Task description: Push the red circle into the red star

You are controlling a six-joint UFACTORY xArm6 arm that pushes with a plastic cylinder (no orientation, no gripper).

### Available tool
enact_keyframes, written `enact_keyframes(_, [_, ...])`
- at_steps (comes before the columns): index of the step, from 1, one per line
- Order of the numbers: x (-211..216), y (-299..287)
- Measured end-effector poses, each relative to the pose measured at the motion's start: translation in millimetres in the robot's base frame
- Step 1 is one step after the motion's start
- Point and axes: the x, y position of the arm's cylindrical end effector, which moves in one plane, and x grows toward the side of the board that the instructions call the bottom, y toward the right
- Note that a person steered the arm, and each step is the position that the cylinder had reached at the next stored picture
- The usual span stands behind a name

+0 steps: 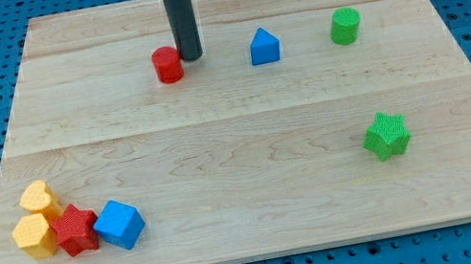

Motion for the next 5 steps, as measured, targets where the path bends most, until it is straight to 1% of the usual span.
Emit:
enact_keyframes(1, [30.0,-11.9])
enact_keyframes(2, [0.4,20.3])
enact_keyframes(3, [-32.6,30.4])
enact_keyframes(4, [-18.1,-8.9])
enact_keyframes(5, [45.4,-37.6])
